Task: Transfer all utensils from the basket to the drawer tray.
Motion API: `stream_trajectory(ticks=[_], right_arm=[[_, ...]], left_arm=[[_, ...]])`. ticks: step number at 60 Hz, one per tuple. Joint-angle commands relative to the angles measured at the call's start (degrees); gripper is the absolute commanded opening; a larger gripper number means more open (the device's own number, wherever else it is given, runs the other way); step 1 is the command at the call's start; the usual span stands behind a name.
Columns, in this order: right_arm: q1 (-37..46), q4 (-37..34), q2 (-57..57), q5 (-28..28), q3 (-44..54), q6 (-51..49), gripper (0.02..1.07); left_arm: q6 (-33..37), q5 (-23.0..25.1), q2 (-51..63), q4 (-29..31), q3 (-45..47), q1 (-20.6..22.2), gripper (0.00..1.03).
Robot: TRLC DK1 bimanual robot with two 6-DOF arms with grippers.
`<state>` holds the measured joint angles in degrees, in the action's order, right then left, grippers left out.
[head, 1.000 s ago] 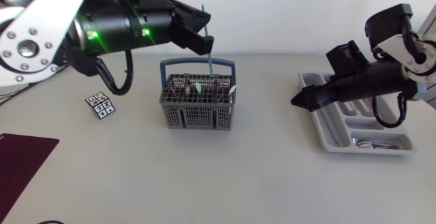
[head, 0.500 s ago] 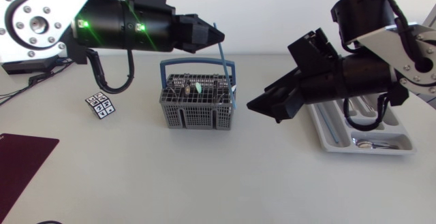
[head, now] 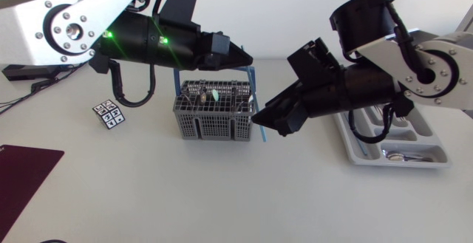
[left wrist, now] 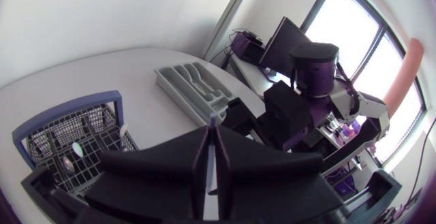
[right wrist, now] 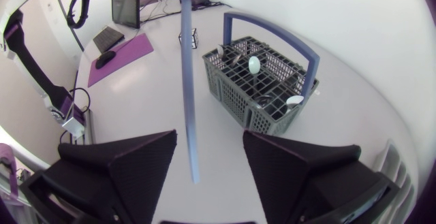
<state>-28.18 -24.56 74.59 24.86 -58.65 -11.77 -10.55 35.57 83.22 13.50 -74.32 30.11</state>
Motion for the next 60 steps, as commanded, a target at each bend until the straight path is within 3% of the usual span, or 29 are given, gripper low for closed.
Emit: stream_trajectory(ticks=[1,18,24,27,35,40,45,60], right_arm=[[-0.64,0.91,0.74,0.19,-1.11,1.49,0.5],[-1.0,0.91,0.82,0.89,-0.85,1.22,0.13],[-1.35,1.0,0.82,1.5,-0.59,1.05,0.07],[-1.35,0.83,0.82,1.68,-0.5,1.05,0.07],[-1.87,0.3,0.82,1.86,0.21,0.61,0.07],[-1.96,-0.14,0.82,1.86,0.91,0.26,0.07],[-1.61,-0.76,0.65,1.77,1.7,-0.62,0.07],[5.33,-3.13,-0.76,1.77,4.07,-2.82,0.07]], left_arm=[[-1.32,0.81,0.8,0.21,-1.96,-0.4,0.03],[-1.76,0.9,0.89,0.3,-2.05,-0.05,0.03],[-1.76,0.9,0.89,0.3,-2.05,-0.14,0.04],[-1.85,0.99,0.89,0.3,-2.14,-0.23,0.07],[-2.64,0.99,0.89,0.48,-3.81,-0.58,0.29],[-2.73,0.9,0.89,0.48,-5.66,-1.37,0.48],[-2.81,0.81,1.07,-0.23,-7.41,-2.6,0.59],[-3.34,-1.12,1.33,-0.84,-9.52,-6.38,0.63]])
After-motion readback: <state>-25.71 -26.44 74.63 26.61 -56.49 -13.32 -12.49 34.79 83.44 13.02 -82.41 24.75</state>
